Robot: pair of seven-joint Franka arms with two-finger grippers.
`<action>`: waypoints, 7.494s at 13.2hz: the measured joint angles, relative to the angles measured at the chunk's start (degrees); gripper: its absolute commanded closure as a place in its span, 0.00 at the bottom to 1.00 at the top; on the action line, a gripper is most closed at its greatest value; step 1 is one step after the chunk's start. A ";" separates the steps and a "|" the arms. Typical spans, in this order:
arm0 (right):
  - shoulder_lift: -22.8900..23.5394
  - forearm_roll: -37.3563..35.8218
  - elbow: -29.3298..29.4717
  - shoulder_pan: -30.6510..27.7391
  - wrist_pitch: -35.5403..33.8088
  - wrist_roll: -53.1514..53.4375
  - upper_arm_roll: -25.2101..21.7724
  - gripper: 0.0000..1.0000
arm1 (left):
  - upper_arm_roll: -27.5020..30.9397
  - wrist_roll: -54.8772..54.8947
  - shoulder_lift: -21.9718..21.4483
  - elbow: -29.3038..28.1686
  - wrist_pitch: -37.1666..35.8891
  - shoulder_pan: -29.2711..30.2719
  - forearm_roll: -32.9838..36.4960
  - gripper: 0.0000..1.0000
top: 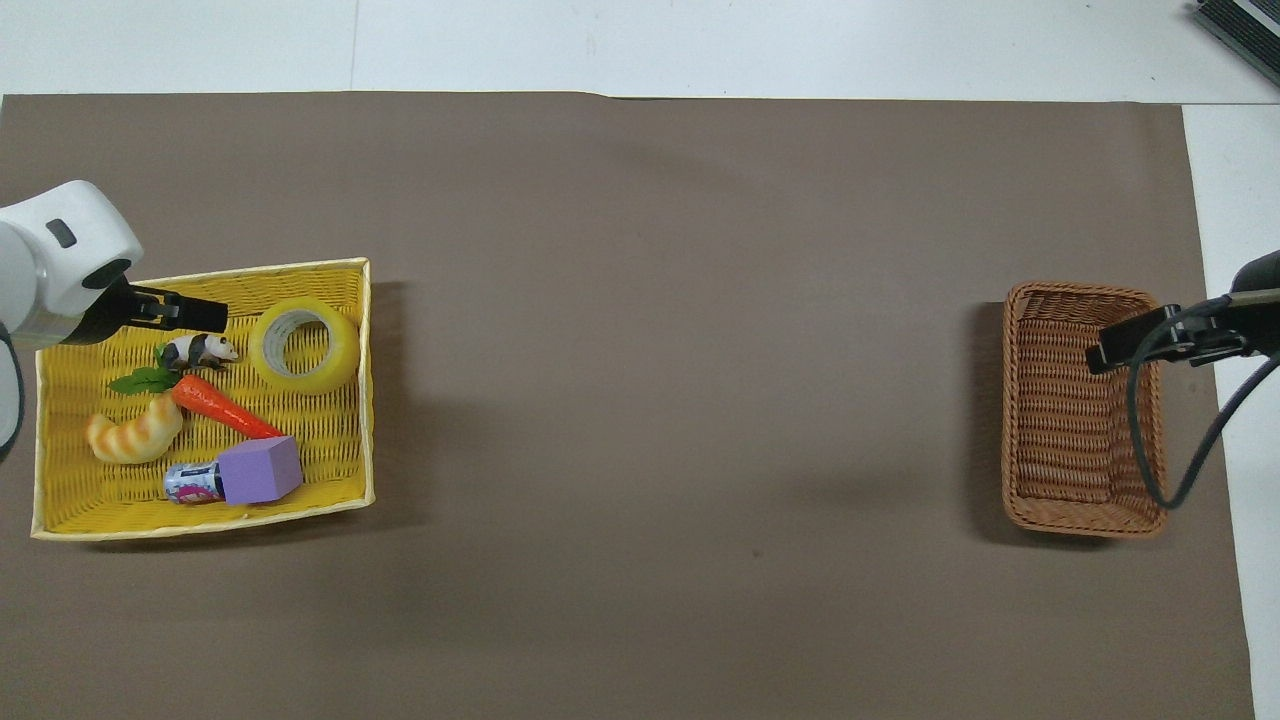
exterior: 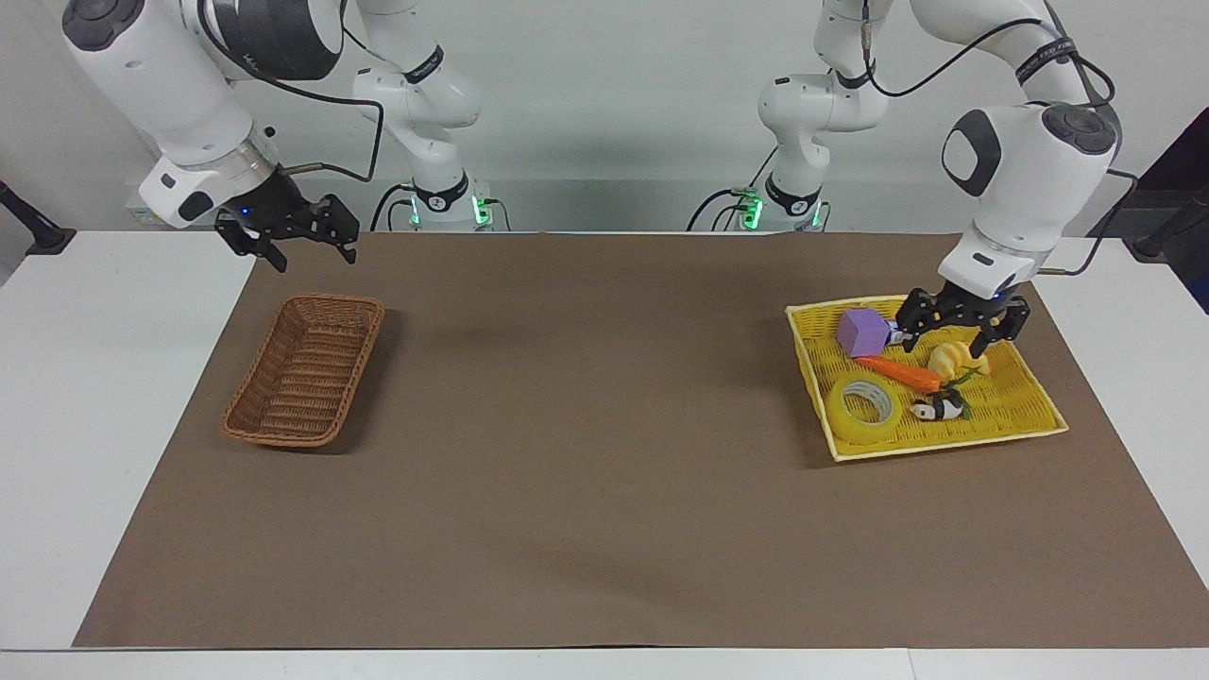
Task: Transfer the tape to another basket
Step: 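Reach the left gripper over the yellow basket toward the tape roll, then grasp the yellow tape roll with the left gripper and lift it, then carry the tape with the left gripper while the right gripper approaches, then grasp the tape roll with the right gripper beside the left gripper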
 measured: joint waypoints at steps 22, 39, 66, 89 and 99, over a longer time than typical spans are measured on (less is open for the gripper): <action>0.00 0.16 0.06 0.01 0.00 -0.03 0.00 0.00 | 0.11 -0.34 10.21 -6.81 16.30 0.05 -0.02 1.00; -0.02 8.03 0.04 -0.19 -0.45 -3.93 -0.07 0.00 | -1.83 -20.92 5.69 3.52 5.85 -15.79 -5.21 1.00; 7.22 53.27 -22.33 23.81 35.16 -5.37 0.61 0.00 | -1.93 -39.68 8.18 3.65 16.43 -28.60 -10.08 1.00; 14.66 56.27 -15.79 28.73 53.64 -5.33 0.80 0.71 | -1.82 -39.77 8.44 3.63 16.36 -28.87 -10.12 0.99; 15.28 56.27 -15.96 29.79 54.90 -5.00 0.49 1.00 | -0.66 -39.58 7.54 3.85 15.03 -28.76 -10.15 0.00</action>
